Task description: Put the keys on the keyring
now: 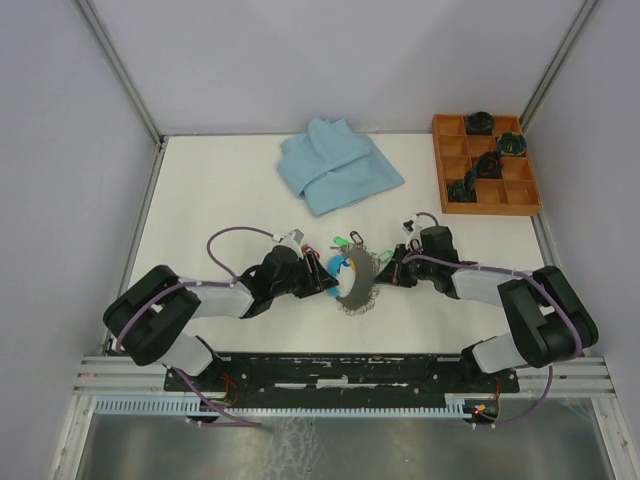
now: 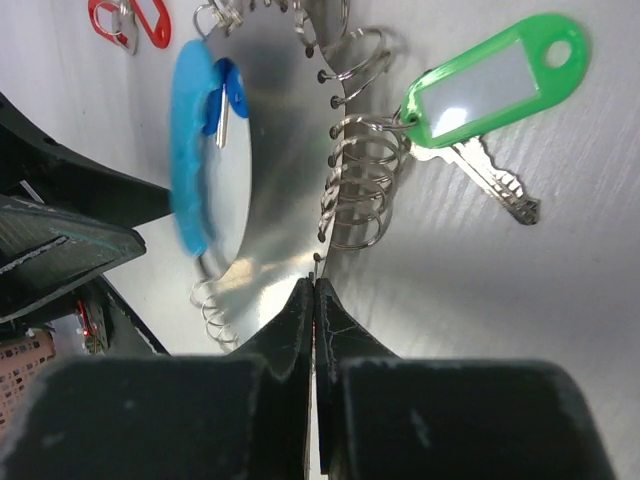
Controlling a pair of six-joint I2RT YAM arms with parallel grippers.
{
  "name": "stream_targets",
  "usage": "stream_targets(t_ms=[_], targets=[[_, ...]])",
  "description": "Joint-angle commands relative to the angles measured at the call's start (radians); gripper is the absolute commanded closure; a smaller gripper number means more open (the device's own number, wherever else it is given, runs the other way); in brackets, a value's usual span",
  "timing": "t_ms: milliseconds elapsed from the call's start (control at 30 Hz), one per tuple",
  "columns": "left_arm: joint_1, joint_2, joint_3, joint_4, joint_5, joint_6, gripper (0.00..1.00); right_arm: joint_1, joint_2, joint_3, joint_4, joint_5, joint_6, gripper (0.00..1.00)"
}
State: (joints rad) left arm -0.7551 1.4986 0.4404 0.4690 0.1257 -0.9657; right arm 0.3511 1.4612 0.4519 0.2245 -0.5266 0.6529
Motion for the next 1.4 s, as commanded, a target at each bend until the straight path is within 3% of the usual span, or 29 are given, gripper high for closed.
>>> stream_targets(t_ms=[0,333,900,1367], targets=[[-0.007,-0.075,0.041,-0.094,-0.053,0.048,0.43,0.006,-0.074,0.043,-0.032,-0.027,-0.026,0.99],[-0.008,-0.171,0.151,-0.182,0.015,0.064,0.35,0.010,-0.197,0.098,-0.177,0.012,-0.097,0.99],[0.008,0.217,0.270,0.174,0.237,-0.148,0.25,0.048,-0.241,0.141,-0.246,0.048,-0.143,0.99],[0.020,0.378,0.300,0.367,0.308,-0.273,0.25,0.086,-0.266,0.152,-0.245,0.047,-0.154,0.99]])
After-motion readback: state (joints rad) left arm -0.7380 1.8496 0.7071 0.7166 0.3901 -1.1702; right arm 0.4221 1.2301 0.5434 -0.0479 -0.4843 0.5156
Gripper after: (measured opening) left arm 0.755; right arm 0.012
